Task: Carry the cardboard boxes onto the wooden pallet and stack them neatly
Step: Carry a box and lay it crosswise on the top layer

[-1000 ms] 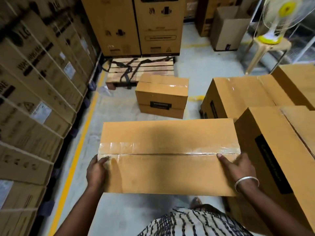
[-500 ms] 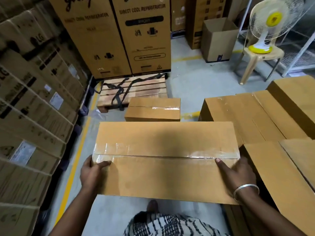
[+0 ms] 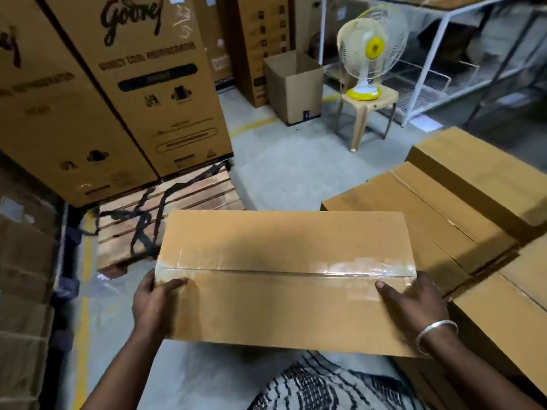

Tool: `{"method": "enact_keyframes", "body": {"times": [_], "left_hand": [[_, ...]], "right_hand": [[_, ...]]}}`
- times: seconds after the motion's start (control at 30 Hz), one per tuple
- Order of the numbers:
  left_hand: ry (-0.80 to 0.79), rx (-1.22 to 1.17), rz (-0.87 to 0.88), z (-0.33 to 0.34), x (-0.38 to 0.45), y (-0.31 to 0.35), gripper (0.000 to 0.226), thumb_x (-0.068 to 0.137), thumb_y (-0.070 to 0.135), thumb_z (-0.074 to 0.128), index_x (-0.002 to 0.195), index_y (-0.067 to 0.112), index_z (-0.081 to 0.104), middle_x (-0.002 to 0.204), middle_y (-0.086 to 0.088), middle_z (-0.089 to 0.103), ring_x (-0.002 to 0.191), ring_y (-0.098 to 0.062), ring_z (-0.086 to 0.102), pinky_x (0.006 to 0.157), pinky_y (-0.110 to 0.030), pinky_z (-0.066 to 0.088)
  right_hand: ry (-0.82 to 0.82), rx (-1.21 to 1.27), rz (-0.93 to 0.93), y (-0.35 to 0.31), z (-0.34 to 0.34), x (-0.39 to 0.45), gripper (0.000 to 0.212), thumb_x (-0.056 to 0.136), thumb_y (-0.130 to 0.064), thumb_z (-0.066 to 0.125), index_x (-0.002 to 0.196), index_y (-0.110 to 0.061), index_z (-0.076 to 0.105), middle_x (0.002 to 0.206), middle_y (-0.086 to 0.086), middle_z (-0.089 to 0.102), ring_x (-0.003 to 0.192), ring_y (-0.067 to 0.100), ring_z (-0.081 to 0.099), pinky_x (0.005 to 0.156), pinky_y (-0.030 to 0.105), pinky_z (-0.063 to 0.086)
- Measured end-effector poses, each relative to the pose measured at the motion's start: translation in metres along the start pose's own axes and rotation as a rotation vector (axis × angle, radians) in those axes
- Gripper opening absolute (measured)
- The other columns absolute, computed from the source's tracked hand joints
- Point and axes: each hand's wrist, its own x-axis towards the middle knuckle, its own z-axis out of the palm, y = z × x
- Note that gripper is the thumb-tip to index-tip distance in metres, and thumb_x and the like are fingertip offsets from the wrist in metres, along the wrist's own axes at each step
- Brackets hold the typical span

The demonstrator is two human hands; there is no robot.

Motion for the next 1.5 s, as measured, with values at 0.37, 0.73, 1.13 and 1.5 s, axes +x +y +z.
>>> {"method": "enact_keyframes", "body": {"times": [0.37,0.73,1.13,1.5], "left_hand": [[-0.289,0.069,0.114,0.163,0.089,0.101,0.061,0.075,0.018,0.076,0.131,0.031,0.054,0.113,-0.005,0.062,0.104,-0.029,0.057,0.097,-0.053,0.047],[-0.585,0.196,0.145,0.352,0.130,0.184,0.044,0.072,0.012,0.076,0.113,0.023,0.064,0.104,-0.012,0.072,0.096,-0.037,0.067,0.091,-0.060,0.051],[-0.984,0.425,0.282,0.570,0.180,0.242,0.041,0.066,0.019,0.076,0.104,0.030,0.068,0.103,-0.006,0.072,0.099,-0.035,0.065,0.091,-0.054,0.051],[-1.295,0.629,0.290,0.673,0.193,0.215,0.055,0.069,0.013,0.074,0.121,0.023,0.064,0.116,-0.009,0.069,0.100,-0.032,0.064,0.086,-0.047,0.053]], "right_hand": [[0.126,0.016,0.216,-0.008,-0.024,0.089,0.073,0.077,-0.048,0.077,0.129,-0.003,0.052,0.126,0.019,0.062,0.110,0.038,0.058,0.087,0.037,0.044],[0.281,0.056,0.457,0.022,-0.068,0.181,0.066,0.074,-0.056,0.075,0.120,-0.015,0.051,0.114,0.012,0.065,0.105,0.037,0.061,0.081,0.038,0.049],[0.517,0.115,0.769,0.036,-0.046,0.215,0.090,0.081,-0.048,0.071,0.147,-0.016,0.019,0.133,0.019,0.056,0.115,0.040,0.058,0.090,0.042,0.049],[0.290,-0.191,0.883,0.038,-0.018,0.235,0.099,0.077,-0.037,0.072,0.155,-0.018,0.014,0.155,0.015,0.029,0.139,0.035,0.035,0.110,0.035,0.036]]}}
